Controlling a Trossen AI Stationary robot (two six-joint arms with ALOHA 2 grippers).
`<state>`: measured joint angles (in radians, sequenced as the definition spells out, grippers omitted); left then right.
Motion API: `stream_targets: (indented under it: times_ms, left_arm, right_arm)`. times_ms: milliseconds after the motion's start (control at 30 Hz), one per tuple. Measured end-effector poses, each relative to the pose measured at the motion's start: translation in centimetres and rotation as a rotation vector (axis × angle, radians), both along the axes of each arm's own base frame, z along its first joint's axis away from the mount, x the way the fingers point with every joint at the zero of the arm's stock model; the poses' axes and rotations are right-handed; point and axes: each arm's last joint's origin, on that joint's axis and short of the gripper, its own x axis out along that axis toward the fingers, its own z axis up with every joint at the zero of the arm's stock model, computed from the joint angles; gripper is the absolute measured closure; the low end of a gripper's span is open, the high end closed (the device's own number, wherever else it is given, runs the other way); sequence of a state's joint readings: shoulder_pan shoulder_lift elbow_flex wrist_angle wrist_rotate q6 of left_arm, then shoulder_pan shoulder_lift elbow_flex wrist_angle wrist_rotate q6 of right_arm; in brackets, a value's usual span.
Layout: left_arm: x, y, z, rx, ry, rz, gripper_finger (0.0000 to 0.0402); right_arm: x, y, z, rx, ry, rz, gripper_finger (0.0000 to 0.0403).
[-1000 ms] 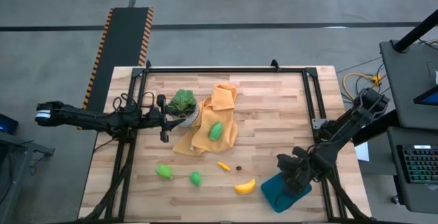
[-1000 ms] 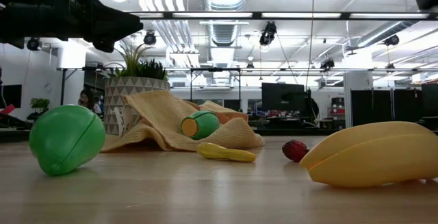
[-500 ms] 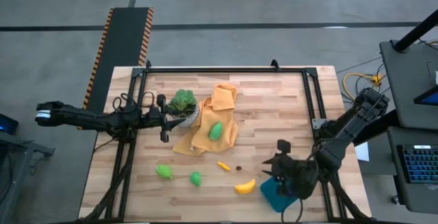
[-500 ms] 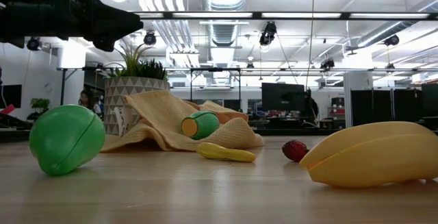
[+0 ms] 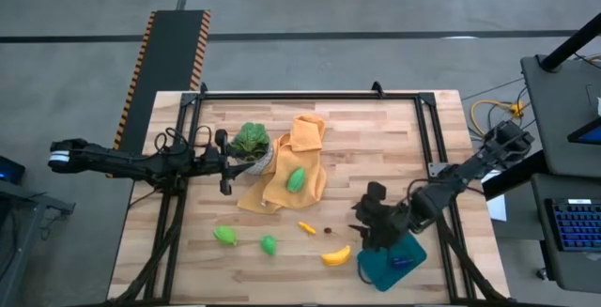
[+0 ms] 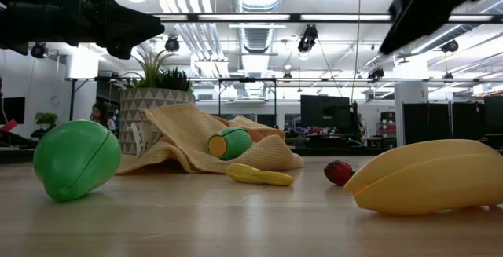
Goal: Pick and placing Produce into tupperware
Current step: Put the cherry into the blue bin
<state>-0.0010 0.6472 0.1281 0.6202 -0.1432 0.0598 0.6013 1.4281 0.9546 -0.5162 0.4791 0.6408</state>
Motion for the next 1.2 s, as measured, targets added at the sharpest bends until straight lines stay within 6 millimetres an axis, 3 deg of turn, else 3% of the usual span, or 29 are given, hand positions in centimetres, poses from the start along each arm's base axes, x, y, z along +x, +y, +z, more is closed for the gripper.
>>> stream_targets:
  times_ms: [167,367,733,1200]
  left_arm:
    - [0.0,0.0,0.0,0.000,0.001,0.000,0.0281]
    - [0.0,0.0,0.0,0.000,-0.001,0.000,0.0281]
    - [0.0,0.0,0.1,0.000,-0.003,0.000,0.0281]
    - [0.0,0.0,0.5,0.001,-0.049,-0.015,0.0281]
  right_arm:
    - [1.1,-1.0,-1.8,0.129,-0.063,0.058,0.0140]
    - [1.1,-1.9,-3.6,0.169,-0.070,0.054,0.0145]
    - [4.2,-0.3,-6.9,0.217,0.032,0.128,0.0159]
    - [4.9,-0.8,-8.1,0.218,0.082,0.096,0.0167]
